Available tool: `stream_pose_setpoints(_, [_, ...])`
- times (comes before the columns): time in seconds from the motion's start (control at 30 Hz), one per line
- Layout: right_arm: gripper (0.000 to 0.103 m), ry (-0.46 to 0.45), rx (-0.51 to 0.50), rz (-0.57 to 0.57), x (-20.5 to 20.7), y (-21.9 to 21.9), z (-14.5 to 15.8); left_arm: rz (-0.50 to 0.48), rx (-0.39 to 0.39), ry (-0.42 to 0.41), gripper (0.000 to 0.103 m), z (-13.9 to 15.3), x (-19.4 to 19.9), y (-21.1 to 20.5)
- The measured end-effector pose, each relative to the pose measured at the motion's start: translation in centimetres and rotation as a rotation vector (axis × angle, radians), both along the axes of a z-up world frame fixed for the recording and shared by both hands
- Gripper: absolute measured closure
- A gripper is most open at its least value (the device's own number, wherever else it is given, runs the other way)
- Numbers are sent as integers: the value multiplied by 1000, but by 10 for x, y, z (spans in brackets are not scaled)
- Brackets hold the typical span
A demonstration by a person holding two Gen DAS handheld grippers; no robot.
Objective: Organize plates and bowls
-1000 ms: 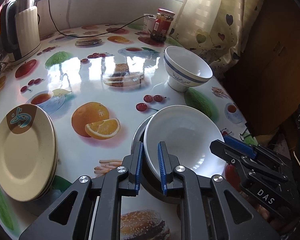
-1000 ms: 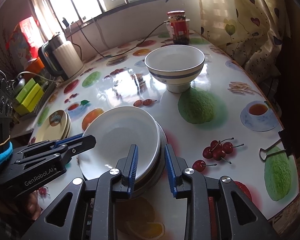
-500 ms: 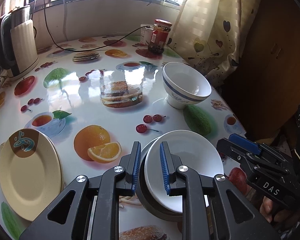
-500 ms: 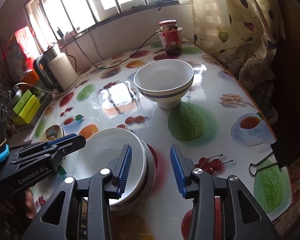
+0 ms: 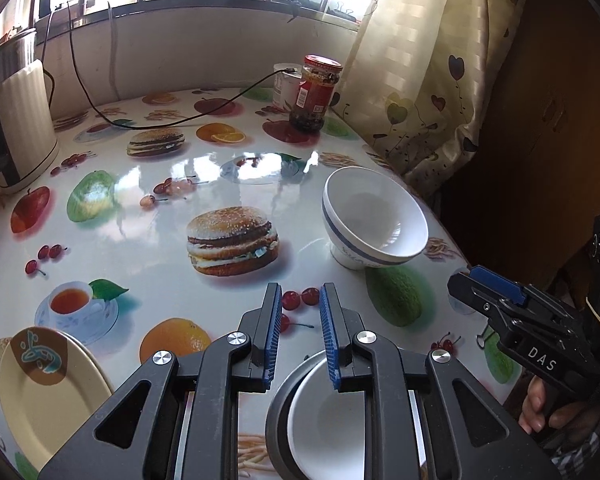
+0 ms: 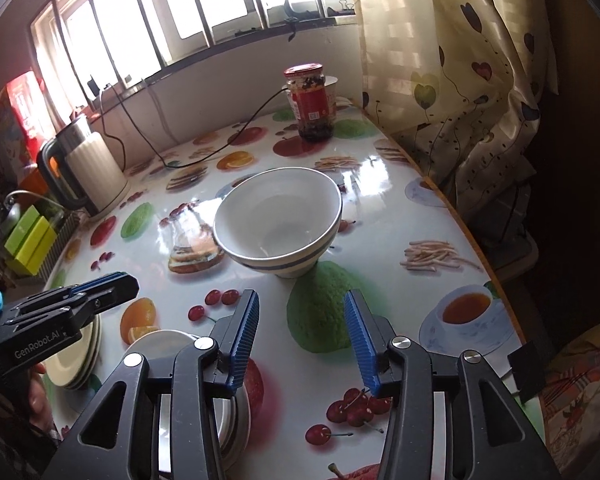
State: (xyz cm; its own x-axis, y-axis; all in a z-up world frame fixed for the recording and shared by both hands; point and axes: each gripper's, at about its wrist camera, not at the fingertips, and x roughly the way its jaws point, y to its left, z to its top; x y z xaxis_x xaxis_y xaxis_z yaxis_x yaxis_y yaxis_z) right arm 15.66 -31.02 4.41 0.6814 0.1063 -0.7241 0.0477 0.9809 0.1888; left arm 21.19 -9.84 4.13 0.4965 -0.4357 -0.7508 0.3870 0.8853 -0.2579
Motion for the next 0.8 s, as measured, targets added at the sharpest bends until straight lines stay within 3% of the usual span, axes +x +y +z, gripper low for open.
stream_pose_setpoints(0.8, [59, 45, 28, -38, 72, -25, -17, -69, -33, 90, 83, -11, 69, -52])
